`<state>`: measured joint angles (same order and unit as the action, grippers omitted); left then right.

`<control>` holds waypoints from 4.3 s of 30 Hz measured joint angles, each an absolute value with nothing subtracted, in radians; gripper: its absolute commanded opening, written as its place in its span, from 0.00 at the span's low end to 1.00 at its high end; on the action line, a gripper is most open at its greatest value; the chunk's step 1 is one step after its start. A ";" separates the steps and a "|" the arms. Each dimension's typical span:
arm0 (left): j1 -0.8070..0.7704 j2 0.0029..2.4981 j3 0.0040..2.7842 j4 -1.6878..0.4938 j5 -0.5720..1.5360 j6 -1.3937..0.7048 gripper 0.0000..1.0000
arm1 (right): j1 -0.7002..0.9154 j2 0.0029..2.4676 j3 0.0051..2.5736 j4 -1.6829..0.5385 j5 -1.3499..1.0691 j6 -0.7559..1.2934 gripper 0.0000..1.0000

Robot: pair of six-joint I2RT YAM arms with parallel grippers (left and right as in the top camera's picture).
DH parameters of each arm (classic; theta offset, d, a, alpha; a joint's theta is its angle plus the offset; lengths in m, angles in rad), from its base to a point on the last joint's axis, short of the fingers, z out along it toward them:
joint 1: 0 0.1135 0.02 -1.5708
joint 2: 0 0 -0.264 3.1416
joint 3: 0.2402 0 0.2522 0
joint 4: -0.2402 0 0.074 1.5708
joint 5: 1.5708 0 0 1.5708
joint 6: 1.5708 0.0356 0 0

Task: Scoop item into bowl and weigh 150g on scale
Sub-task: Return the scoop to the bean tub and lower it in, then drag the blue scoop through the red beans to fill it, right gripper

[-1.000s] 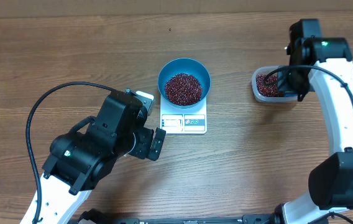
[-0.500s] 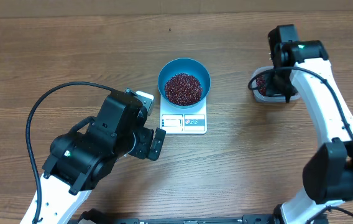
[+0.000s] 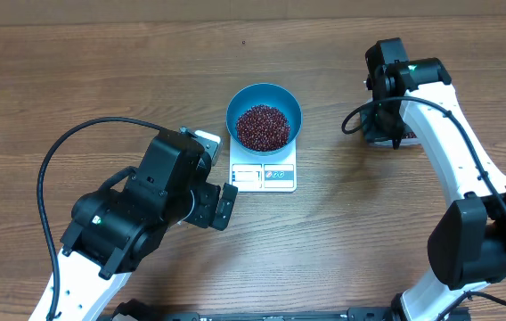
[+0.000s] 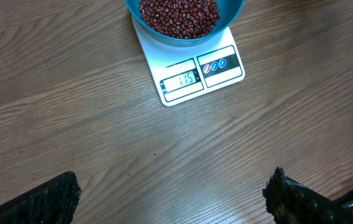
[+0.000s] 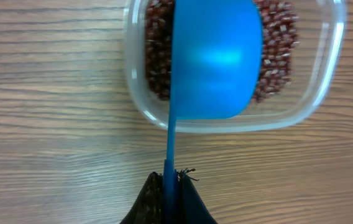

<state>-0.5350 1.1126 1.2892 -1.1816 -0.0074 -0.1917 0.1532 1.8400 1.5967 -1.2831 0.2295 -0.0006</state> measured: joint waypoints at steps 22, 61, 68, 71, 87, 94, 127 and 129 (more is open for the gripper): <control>-0.535 1.113 1.289 -1.182 -0.007 -0.192 0.99 | 0.060 1.840 1.620 -1.336 -0.068 0.000 0.04; -0.535 1.113 1.289 -1.182 -0.007 -0.192 0.99 | 0.008 1.840 1.730 -1.459 0.136 0.086 0.04; -0.535 1.113 1.289 -1.182 -0.007 -0.192 0.99 | 0.069 1.840 1.730 -1.420 0.202 0.112 0.04; -0.535 1.113 1.289 -1.182 -0.007 -0.192 0.99 | 0.087 1.840 1.730 -1.385 0.224 0.129 0.04; -0.535 1.113 1.289 -1.182 -0.007 -0.192 0.99 | 0.093 1.840 1.730 -1.425 0.300 0.129 0.04; -0.535 1.113 1.289 -1.182 -0.007 -0.192 0.99 | 0.093 1.840 1.730 -1.456 0.323 0.105 0.04; -0.535 1.113 1.289 -1.182 -0.007 -0.192 0.99 | 0.039 1.918 1.730 -1.432 0.359 -0.005 0.04; -0.535 1.113 1.289 -1.182 -0.007 -0.192 0.99 | 0.039 1.931 1.730 -1.433 0.360 -0.015 0.04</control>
<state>-0.5350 1.1126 1.2892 -1.1816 -0.0071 -0.1917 0.0391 1.9308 1.7302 -1.4326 0.3595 -0.0151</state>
